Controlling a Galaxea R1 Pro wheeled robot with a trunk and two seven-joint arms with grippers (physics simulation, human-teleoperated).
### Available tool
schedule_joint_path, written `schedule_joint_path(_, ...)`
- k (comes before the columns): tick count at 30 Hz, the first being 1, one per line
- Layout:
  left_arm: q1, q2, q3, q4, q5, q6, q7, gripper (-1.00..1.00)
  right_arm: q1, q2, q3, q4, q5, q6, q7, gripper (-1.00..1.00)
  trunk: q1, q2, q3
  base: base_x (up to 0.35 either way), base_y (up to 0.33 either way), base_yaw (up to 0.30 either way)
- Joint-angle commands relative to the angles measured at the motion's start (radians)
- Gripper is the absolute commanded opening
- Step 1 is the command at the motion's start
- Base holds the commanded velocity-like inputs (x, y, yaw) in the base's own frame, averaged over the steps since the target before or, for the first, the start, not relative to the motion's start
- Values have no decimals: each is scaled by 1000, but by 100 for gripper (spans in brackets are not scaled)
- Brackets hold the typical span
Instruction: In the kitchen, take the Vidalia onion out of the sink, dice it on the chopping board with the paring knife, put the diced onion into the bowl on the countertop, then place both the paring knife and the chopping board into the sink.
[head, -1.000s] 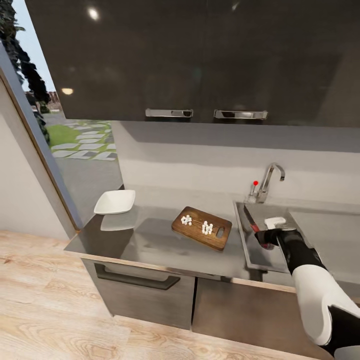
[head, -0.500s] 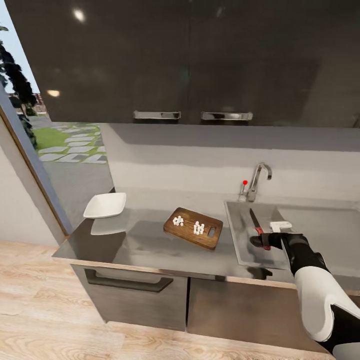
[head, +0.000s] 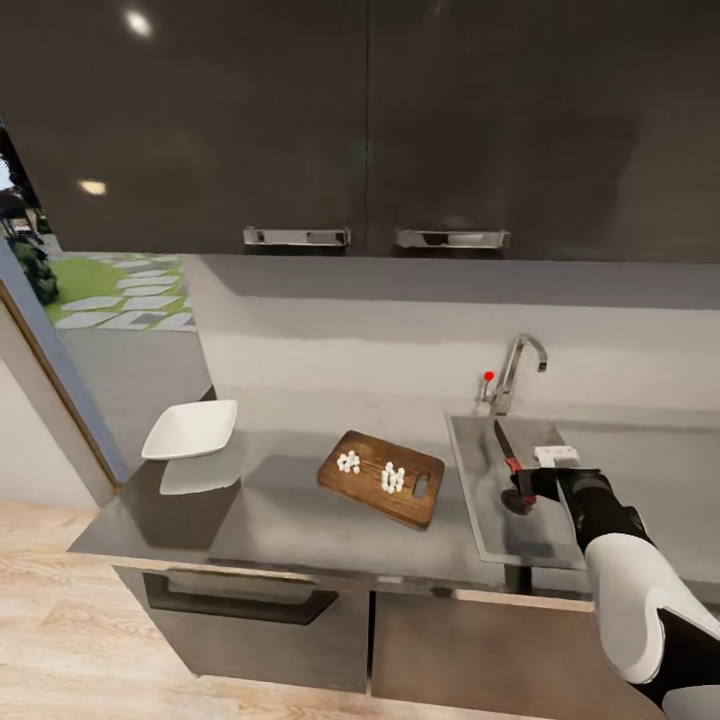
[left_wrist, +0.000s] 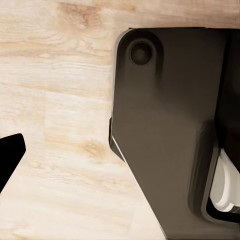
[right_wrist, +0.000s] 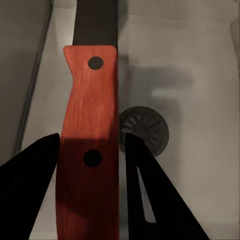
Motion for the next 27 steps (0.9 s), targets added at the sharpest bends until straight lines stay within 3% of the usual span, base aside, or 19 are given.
schedule_joint_path(1, 0, 1, -5, -1, 6, -2, 6, 100, -1, 0, -6, 7, 10, 2, 9, -100, 1, -2, -2, 227, 0, 0)
schedule_joint_path(5, 0, 0, -5, 1, 6, -2, 6, 100, -1, -5, -7, 134, 12, -8, -44, -100, 1, -2, -2, 55, 0, 0)
schedule_joint_path(11, 0, -1, -5, 1, 6, -2, 7, 100, -1, -8, -9, 229, 12, -51, -102, -100, 1, -2, -2, 3, 0, 0)
schedule_joint_path(27, 0, -1, -5, 2, 6, -1, 6, 100, -1, -7, -10, 244, 10, -74, -124, -100, 1, -2, -16, 15, -41, 0)
